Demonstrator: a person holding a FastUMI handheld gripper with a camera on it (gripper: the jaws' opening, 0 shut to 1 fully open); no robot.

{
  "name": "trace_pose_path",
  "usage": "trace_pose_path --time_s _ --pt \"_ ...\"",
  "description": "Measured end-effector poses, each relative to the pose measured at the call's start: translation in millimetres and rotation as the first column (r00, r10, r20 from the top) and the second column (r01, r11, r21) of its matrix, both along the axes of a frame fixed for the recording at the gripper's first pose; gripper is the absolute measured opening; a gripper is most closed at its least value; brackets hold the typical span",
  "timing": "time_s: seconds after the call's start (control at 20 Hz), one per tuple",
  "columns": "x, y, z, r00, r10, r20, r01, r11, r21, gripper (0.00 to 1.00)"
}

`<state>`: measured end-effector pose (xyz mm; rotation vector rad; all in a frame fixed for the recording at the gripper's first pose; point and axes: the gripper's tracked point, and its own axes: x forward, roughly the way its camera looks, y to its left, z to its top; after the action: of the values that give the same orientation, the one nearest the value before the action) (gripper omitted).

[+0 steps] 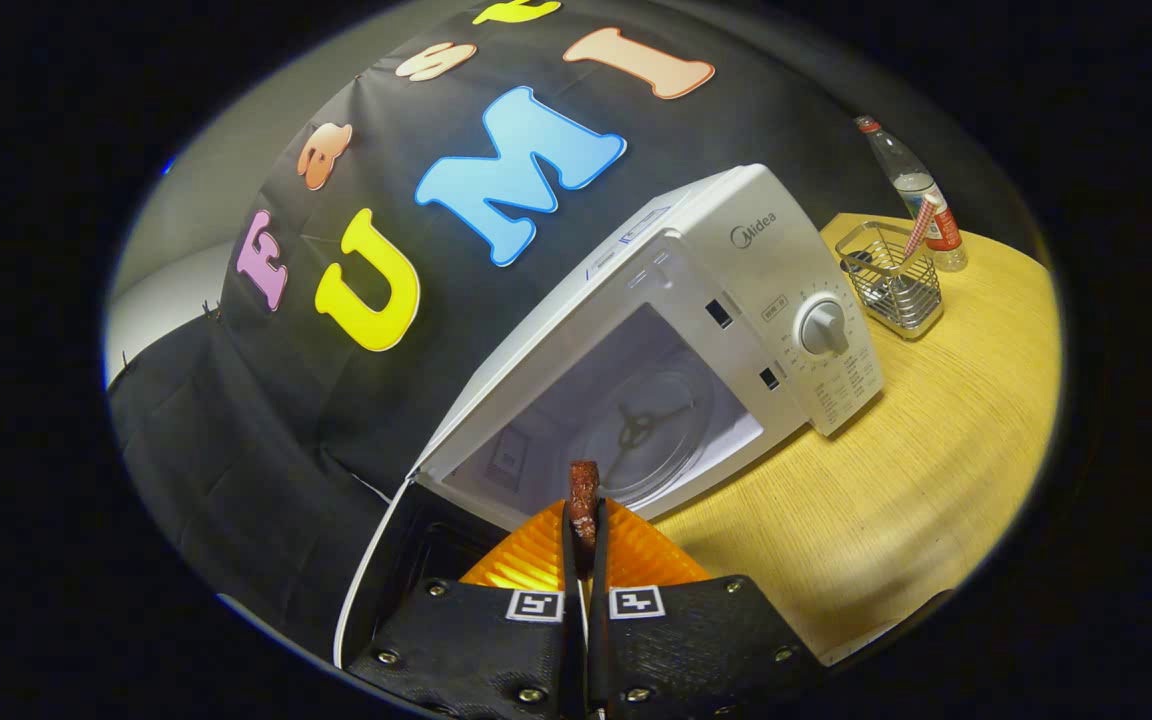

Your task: Open the microwave, put the food inside, and close the microwave door.

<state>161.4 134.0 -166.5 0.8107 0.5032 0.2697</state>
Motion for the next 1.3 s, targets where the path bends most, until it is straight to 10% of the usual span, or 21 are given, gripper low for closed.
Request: trace_pose_path --time_s 1.3 --pt "114.2 42.5 -75.6 0.986 -0.164 -0.009 0.164 0.986 -0.012 0.1"
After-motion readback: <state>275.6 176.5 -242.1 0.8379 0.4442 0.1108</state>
